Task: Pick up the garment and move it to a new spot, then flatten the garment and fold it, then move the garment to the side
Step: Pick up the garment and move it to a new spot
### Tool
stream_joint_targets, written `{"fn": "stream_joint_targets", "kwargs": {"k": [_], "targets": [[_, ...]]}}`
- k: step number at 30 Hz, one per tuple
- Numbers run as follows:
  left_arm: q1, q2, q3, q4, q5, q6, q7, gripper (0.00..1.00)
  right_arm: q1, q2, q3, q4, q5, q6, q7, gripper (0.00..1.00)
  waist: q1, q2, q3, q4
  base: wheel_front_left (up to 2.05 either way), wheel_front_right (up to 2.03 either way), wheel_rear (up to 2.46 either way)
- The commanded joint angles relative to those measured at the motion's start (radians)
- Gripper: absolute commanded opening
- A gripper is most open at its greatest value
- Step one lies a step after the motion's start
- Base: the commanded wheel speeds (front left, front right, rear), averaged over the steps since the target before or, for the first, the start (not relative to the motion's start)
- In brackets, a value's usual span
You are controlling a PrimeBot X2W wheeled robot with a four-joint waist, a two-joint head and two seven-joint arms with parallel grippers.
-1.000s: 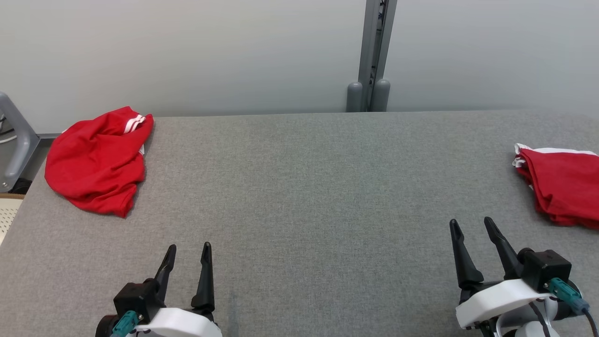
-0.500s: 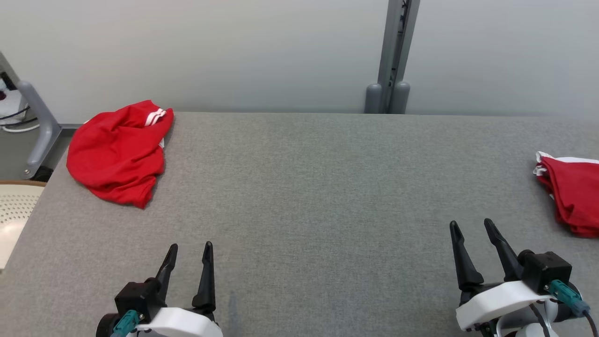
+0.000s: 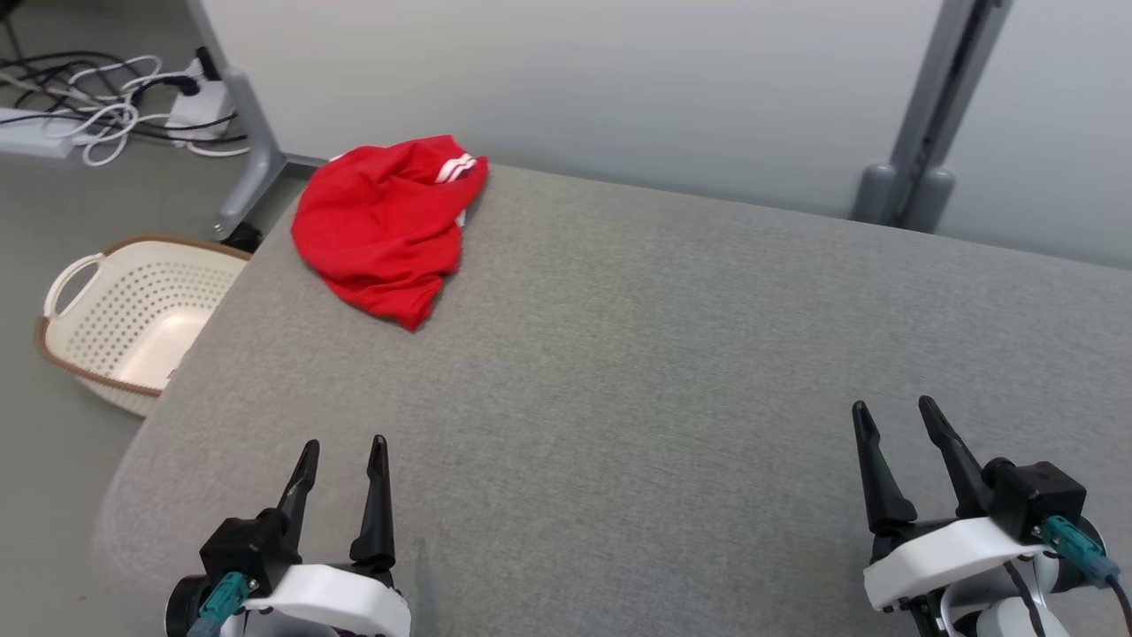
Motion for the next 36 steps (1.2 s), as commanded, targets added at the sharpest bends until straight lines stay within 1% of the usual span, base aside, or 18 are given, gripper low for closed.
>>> {"fn": "stream_joint_targets", "kwargs": {"k": [1,5,9,13,17,22,26,29,30,34,36], "targets": [[-0.015,0.003,0.004,-0.006,-0.002,0.000,-0.002,1.00,-0.013,-0.005,0.000,-0.007,-0.004,0.000,0.005,1.00,0.0000,0.0000,0.022,0.070,0.00,0.00,0.00],[-0.018,0.003,0.008,-0.012,-0.008,0.003,-0.002,1.00,-0.020,-0.005,0.003,-0.011,-0.008,0.000,0.008,1.00,0.0000,0.0000,0.037,0.131,0.00,0.00,0.00],[-0.019,0.003,0.010,-0.019,-0.013,0.008,-0.002,1.00,-0.032,-0.005,0.009,-0.014,-0.013,0.000,0.014,1.00,0.0000,0.0000,0.052,0.170,0.00,0.00,0.00],[-0.021,0.003,0.008,-0.026,-0.020,0.010,-0.002,1.00,-0.037,-0.005,0.009,-0.017,-0.017,0.000,0.016,1.00,0.0000,0.0000,0.067,0.190,0.00,0.00,0.00],[-0.021,0.003,0.009,-0.034,-0.026,0.017,-0.002,1.00,-0.045,-0.005,0.014,-0.020,-0.021,0.000,0.020,1.00,0.0000,0.0000,0.081,0.192,0.00,0.00,0.00],[-0.028,0.003,0.002,-0.033,-0.033,0.022,-0.002,1.00,-0.054,-0.005,0.014,-0.023,-0.030,0.000,0.027,1.00,0.0000,0.0000,0.099,0.181,0.00,0.00,0.00],[-0.057,0.003,0.008,-0.022,-0.010,0.012,-0.002,1.00,-0.065,-0.005,0.009,-0.034,-0.046,0.000,0.034,1.00,0.0000,0.0000,0.125,0.159,0.00,0.00,0.00],[-0.106,0.016,0.014,-0.018,0.019,-0.003,-0.002,1.00,-0.081,-0.005,0.010,-0.049,-0.059,0.000,0.041,1.00,0.0000,0.0000,0.153,0.131,0.00,0.00,0.00],[-0.146,0.031,0.020,-0.014,0.035,-0.013,-0.002,1.00,-0.091,-0.005,0.011,-0.061,-0.063,0.000,0.048,1.00,0.0000,0.0000,0.173,0.108,0.00,0.00,0.00],[-0.258,0.077,0.032,0.016,0.046,-0.042,-0.001,1.00,-0.112,-0.005,0.009,-0.086,-0.077,0.000,0.059,1.00,0.0000,0.0000,0.217,0.058,0.00,0.00,0.00],[-0.327,0.123,0.040,0.043,0.061,-0.053,0.008,1.00,-0.125,-0.005,0.009,-0.093,-0.083,0.000,0.062,1.00,0.0000,0.0000,0.241,0.029,0.00,0.00,0.00]]}}
